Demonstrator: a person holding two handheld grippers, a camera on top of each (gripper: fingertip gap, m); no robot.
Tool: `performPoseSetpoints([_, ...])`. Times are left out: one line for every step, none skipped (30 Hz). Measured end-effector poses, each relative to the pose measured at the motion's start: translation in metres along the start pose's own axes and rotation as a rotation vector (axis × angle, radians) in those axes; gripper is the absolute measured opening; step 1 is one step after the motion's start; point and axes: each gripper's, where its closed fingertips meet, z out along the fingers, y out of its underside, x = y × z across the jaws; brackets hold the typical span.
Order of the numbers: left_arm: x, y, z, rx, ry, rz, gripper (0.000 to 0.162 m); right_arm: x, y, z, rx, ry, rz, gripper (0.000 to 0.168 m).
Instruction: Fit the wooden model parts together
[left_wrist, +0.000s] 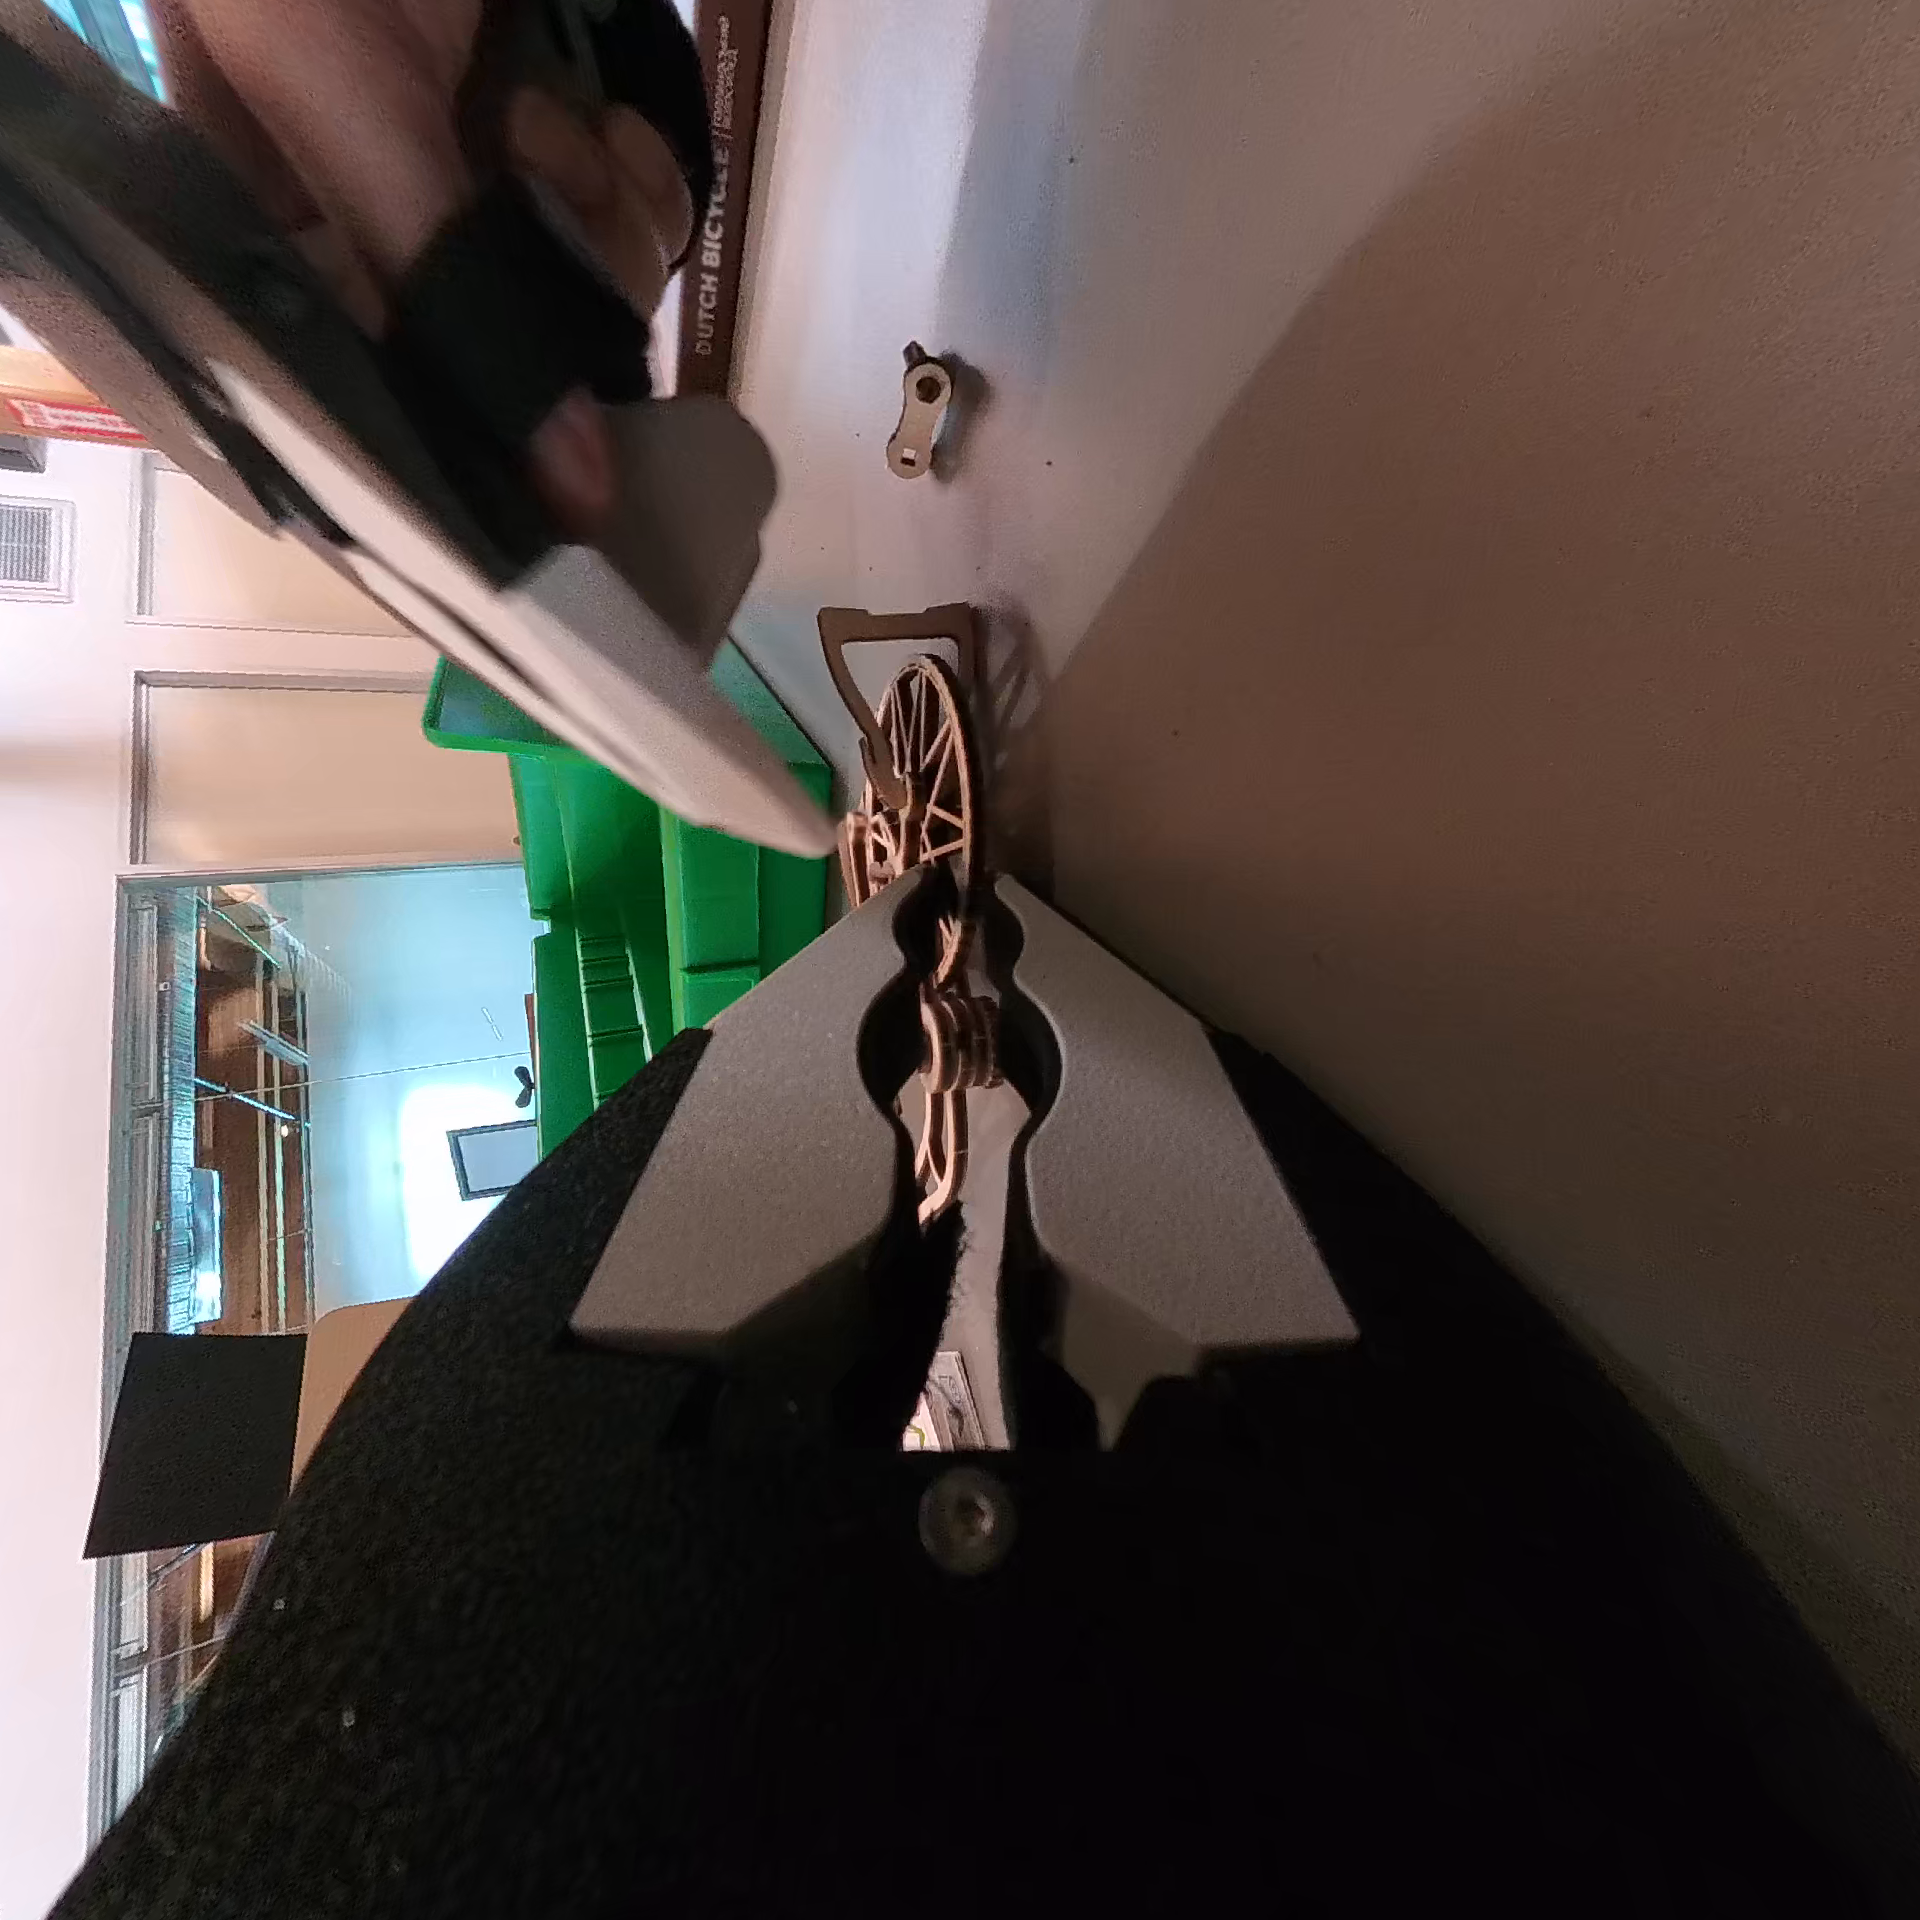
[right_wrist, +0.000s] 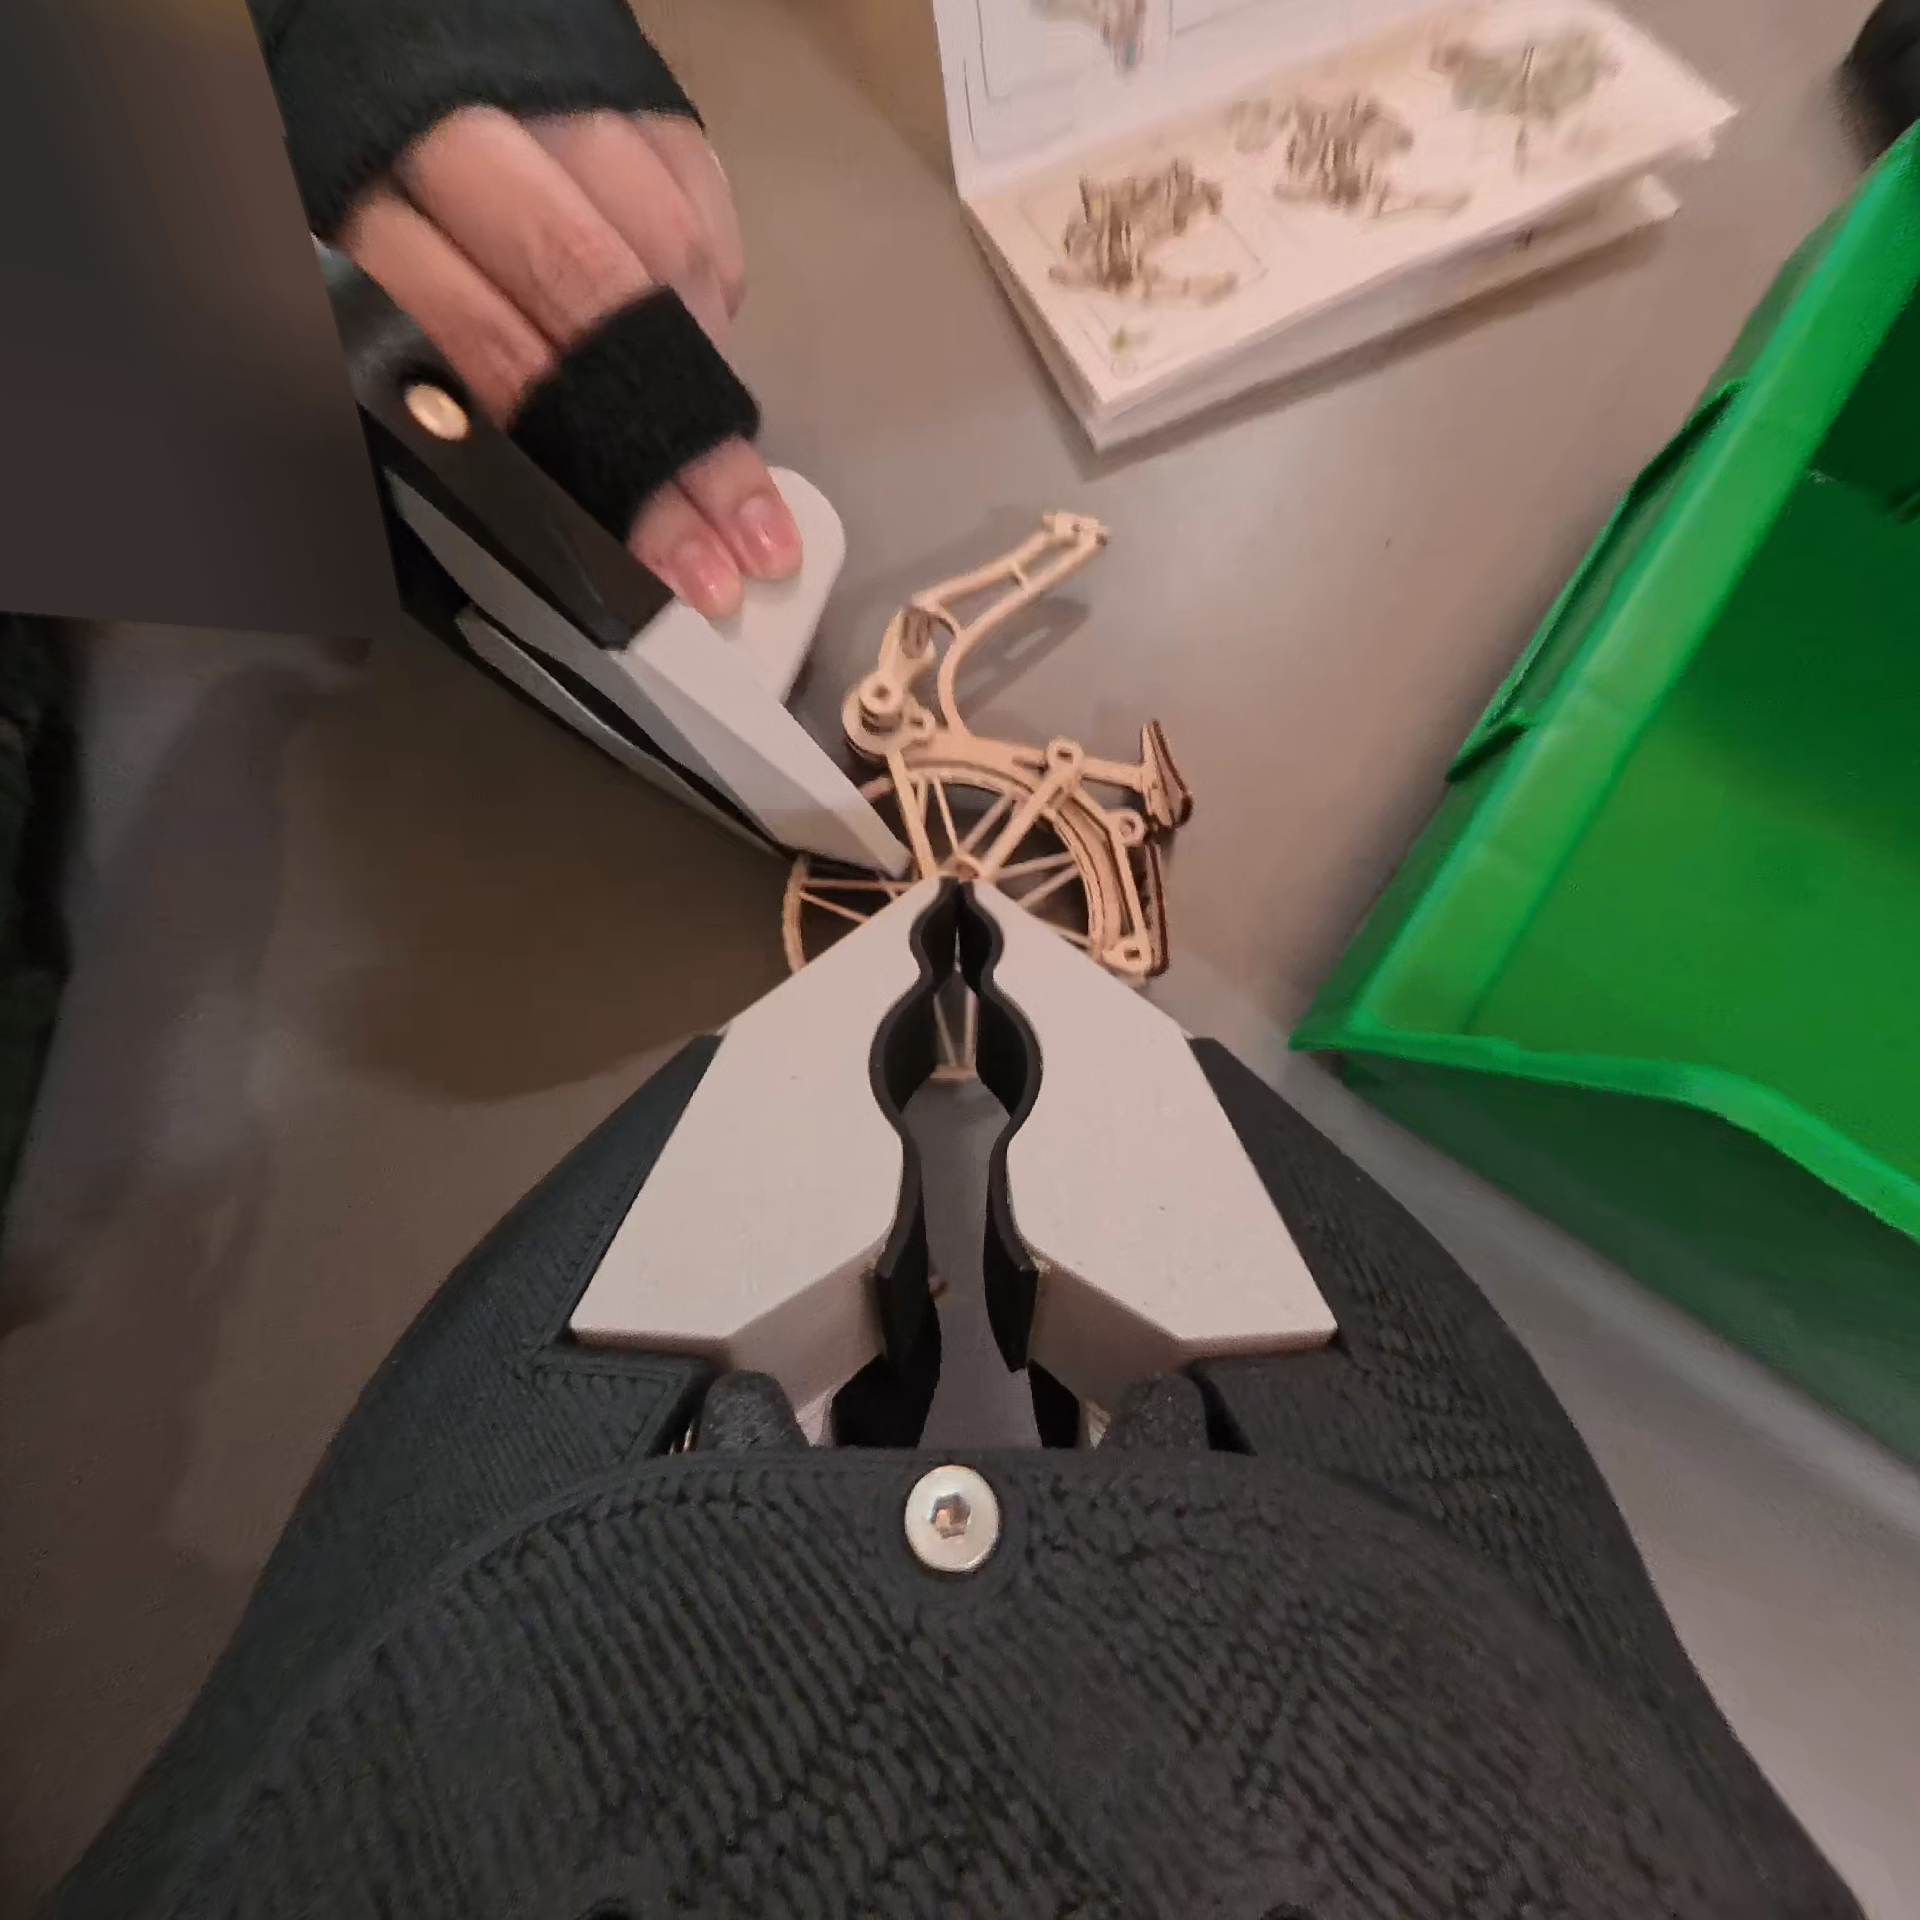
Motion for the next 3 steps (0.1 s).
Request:
performPoseSetpoints([0.0,0.0,0.0,0.0,0.0,0.0,0.004,-0.003,-0.003,-0.001,0.019,-0.027,0.019,0.0])
performPoseSetpoints([0.0,0.0,0.0,0.001,0.0,0.0,0.004,-0.002,0.004,0.001,-0.013,-0.032,0.025,0.0])
performPoseSetpoints([0.0,0.0,0.0,-0.001,0.001,0.002,0.004,-0.002,0.012,0.004,-0.055,-0.037,0.026,0.0])
